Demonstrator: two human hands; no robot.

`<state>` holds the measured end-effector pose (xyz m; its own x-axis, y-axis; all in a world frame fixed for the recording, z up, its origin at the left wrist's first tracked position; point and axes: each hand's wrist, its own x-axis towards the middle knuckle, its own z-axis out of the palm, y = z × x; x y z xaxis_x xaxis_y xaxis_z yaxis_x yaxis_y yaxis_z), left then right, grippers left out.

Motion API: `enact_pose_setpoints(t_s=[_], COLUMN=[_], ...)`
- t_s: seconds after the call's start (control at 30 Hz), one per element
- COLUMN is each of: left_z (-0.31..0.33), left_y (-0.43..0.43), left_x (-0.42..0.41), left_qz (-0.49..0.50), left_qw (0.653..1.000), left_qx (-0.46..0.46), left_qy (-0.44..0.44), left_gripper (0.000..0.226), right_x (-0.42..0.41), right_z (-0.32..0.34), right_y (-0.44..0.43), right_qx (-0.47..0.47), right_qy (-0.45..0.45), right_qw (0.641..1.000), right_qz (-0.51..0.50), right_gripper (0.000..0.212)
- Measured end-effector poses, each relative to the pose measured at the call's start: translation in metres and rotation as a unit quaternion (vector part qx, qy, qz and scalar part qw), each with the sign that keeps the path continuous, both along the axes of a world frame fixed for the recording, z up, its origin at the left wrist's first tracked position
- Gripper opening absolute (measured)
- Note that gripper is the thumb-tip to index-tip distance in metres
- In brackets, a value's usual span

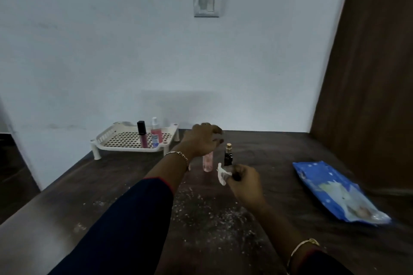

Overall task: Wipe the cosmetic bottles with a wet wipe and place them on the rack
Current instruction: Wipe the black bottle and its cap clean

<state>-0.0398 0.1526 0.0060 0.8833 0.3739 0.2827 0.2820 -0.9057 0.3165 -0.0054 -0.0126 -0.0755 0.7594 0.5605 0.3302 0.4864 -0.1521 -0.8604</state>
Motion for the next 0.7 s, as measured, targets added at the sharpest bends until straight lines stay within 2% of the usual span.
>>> enact_pose_setpoints(t_s=[0.07,0.13,0.23,0.47,0.63,0.7], left_z=[-0.005,-0.009,-0.017,-0.021,-0.020,-0.019], left_y=[-0.013,-0.023,-0.027,-0.031,-0.042,-0.043], left_x=[0.014,0.026,0.039,0.041,0.029,0.020], left_qz=[-0.002,0.018,0.058,0.067,0.074,0.062], left_qw=[0.997,0.992,0.983,0.989,0.990,0.996], left_qx=[0.052,0.093,0.152,0.126,0.116,0.061], left_qy=[0.055,0.086,0.088,0.045,0.017,0.000], left_gripper=[0.039,0.039,0.036,0.015,0.014,0.011], right_x=[0.012,0.023,0.034,0.042,0.036,0.030], right_z=[-0.008,-0.014,-0.014,-0.012,-0.007,-0.005], right_y=[-0.015,-0.029,-0.047,-0.056,-0.056,-0.059], right_qx=[0.009,0.030,0.083,0.169,0.181,0.188], right_qy=[0.039,0.072,0.118,0.242,0.248,0.254], right_qw=[0.999,0.997,0.989,0.954,0.948,0.945], right_qz=[-0.005,-0.016,-0.036,-0.062,-0.087,-0.089], right_gripper=[0.014,0.005,0.012,0.016,0.016,0.016])
